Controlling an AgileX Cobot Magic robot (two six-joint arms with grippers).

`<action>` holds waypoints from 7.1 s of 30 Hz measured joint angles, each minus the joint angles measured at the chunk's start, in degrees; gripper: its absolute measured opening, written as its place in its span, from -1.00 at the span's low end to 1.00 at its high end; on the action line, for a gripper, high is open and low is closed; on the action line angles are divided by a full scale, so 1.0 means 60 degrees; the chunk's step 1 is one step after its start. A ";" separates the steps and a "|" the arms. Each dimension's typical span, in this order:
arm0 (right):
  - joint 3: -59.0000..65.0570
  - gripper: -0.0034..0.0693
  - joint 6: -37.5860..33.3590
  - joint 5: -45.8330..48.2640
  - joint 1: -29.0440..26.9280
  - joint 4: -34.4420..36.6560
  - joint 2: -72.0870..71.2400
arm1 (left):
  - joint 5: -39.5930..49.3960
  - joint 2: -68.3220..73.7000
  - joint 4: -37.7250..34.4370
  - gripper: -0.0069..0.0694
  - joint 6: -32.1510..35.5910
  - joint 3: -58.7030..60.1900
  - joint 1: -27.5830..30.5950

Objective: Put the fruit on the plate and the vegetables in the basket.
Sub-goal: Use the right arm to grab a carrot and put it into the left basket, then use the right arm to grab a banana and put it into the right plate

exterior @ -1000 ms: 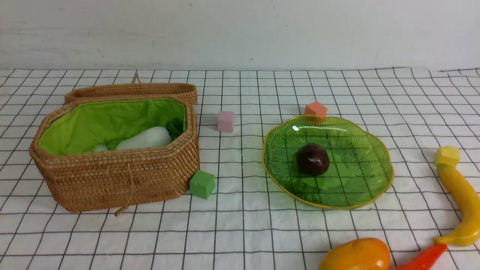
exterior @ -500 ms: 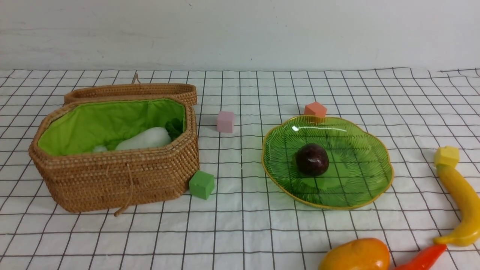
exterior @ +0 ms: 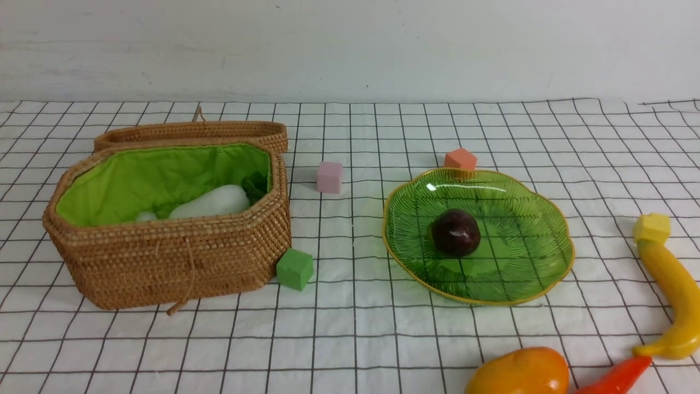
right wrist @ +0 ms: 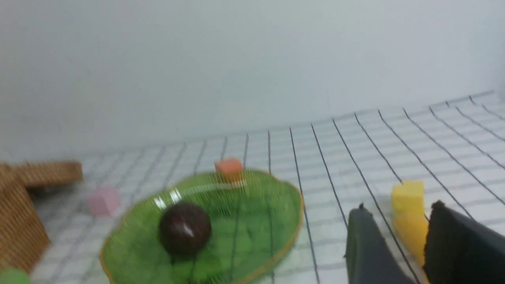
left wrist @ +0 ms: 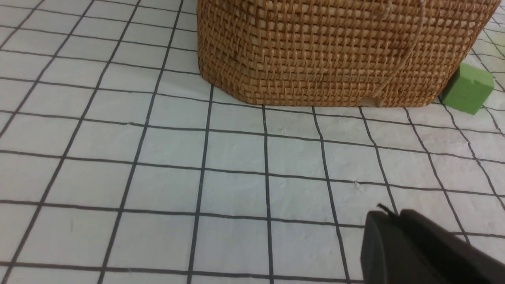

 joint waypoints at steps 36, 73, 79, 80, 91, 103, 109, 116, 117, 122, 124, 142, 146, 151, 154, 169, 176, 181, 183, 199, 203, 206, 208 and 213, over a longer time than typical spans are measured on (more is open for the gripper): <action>-0.8991 -0.06 0.3257 0.9971 0.0000 0.0443 1.0425 | 0.0000 0.0000 0.0016 -0.70 0.0000 0.0000 0.0000; -0.6946 -0.18 0.3321 0.6049 0.0000 0.2426 1.4980 | 0.0000 0.0000 0.0009 -0.61 0.0000 0.0000 0.0000; -0.7112 -0.18 0.3321 0.6550 0.0000 0.1311 1.3735 | 0.0000 0.0000 -0.0001 -0.60 0.0000 0.0000 0.0000; -0.7272 -0.18 0.3295 0.6647 0.0000 0.1194 1.3525 | 0.0000 0.0000 -0.0001 -0.59 0.0000 0.0000 0.0000; -1.1618 -0.18 -0.0014 0.7962 0.1402 0.3843 1.3422 | 0.0000 0.0000 -0.0008 -0.57 0.0000 0.0000 0.0000; -1.7608 -0.18 -0.1333 0.4980 0.4592 0.8082 1.8272 | 0.0000 0.0000 -0.0008 -0.52 0.0000 0.0000 0.0000; -1.8924 -0.18 -0.1363 0.2420 0.5965 0.9664 2.0136 | 0.0000 0.0000 -0.0008 -0.52 0.0000 0.0000 0.0000; -1.9855 -0.18 -0.1412 0.0033 0.6967 1.0349 2.1792 | 0.0000 0.0000 -0.0008 -0.49 0.0000 0.0000 0.0000; -1.9916 -0.18 -0.1551 -0.0083 0.7048 1.0349 2.1952 | 0.0000 0.0000 -0.0008 -0.49 0.0000 0.0000 0.0000; -1.9928 0.10 -0.1966 -0.0291 0.7122 1.0349 2.2278 | 0.0000 0.0000 -0.0008 -0.47 0.0000 0.0000 0.0000; -1.9928 0.33 -0.2054 -0.0337 0.7122 1.0349 2.2308 | 0.0000 0.0000 -0.0008 -0.47 0.0000 0.0000 0.0000; -1.9935 0.37 -0.8484 0.4124 0.7073 0.7719 2.0443 | 0.0000 0.0000 -0.0008 -0.41 0.0000 0.0000 0.0000; -1.9965 0.28 -0.8315 0.6980 0.6966 0.6268 1.9458 | 0.0000 0.0000 -0.0008 -0.40 0.0000 0.0000 0.0000; -2.0014 0.49 -0.5211 1.0621 0.6183 0.1744 1.8249 | 0.0000 0.0000 -0.0008 -0.38 0.0000 0.0000 0.0000; -1.9903 0.67 -0.4103 1.2115 0.5676 -0.0297 1.7779 | 0.0000 0.0000 -0.0008 -0.38 0.0000 0.0000 0.0000; -1.4423 0.81 -0.1329 1.0456 -0.1228 0.0059 1.6773 | 0.0000 0.0000 -0.0008 -0.33 0.0000 0.0000 0.0000; -1.3411 0.72 -0.1389 0.9097 -0.2418 0.0567 1.7839 | 0.0000 0.0000 0.0010 -0.33 0.0000 0.0000 0.0000; -1.3364 0.61 -0.1448 0.8821 -0.2462 0.0634 1.8748 | 0.0000 0.0000 0.0017 -0.33 0.0000 0.0000 0.0000; -1.3361 0.48 -0.1596 0.8838 -0.2462 0.0731 1.9089 | 0.0000 0.0000 0.0017 -0.33 0.0000 0.0000 0.0000; -1.5652 -0.03 -0.3330 1.0837 -0.1857 0.3400 1.8493 | 0.0000 0.0000 -0.0002 -0.30 0.0000 0.0000 0.0000; -1.5782 -0.03 -0.4232 0.9587 -0.0704 0.4792 1.8640 | 0.0000 0.0000 -0.0005 -0.28 0.0000 0.0000 0.0000; -1.5799 -0.03 -0.4247 0.8620 -0.0118 0.4806 1.9162 | 0.0000 0.0000 -0.0005 -0.28 0.0000 0.0000 0.0000; -1.5799 -0.03 -0.4032 0.8369 0.0076 0.4624 1.9504 | 0.0000 0.0000 -0.0005 -0.28 0.0000 0.0000 0.0000; -1.5799 0.10 -0.3052 0.8326 0.0098 0.4234 2.0086 | 0.0000 0.0000 0.0014 -0.27 0.0000 0.0000 0.0000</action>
